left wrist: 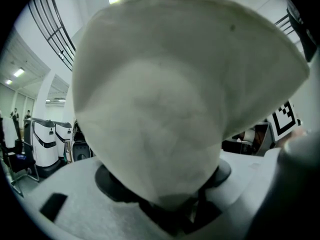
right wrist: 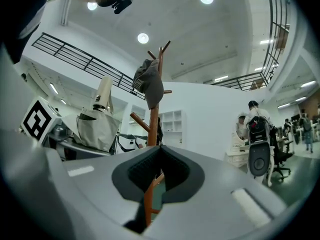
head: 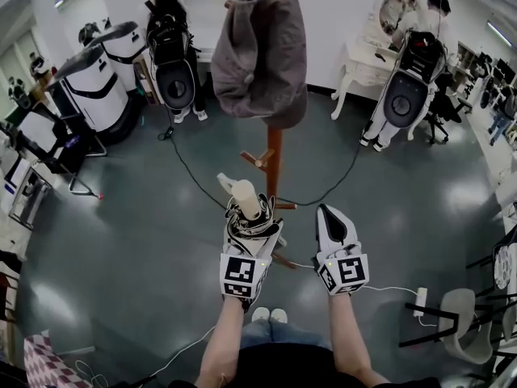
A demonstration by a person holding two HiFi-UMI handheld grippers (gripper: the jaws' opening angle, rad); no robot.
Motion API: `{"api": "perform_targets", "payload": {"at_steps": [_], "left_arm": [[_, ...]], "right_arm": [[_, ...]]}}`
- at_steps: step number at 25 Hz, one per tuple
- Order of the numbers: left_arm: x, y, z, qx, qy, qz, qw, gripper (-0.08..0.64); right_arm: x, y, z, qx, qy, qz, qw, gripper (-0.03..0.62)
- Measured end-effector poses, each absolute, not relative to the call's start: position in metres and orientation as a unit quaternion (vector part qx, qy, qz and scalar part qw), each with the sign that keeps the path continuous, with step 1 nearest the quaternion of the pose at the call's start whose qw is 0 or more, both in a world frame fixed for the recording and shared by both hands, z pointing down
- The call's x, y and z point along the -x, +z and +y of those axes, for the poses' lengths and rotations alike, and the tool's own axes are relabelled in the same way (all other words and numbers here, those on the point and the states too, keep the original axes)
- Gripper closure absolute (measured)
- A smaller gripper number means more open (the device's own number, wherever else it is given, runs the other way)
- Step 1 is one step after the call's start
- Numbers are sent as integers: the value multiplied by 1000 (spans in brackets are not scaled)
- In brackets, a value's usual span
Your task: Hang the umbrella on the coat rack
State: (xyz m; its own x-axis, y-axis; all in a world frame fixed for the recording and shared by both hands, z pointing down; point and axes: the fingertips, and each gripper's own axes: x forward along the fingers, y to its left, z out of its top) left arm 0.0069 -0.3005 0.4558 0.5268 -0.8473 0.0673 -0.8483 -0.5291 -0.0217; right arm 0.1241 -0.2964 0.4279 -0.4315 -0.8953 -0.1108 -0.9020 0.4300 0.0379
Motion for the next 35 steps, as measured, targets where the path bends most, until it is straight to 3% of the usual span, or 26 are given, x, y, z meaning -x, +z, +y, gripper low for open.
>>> {"api": "perform_targets", "payload": {"at_steps": [35], "left_arm": [[-68,485,-355,-902,47,-427,35,244]], "right_arm": [[-153,431,-340,550,46,834,21,600]]}}
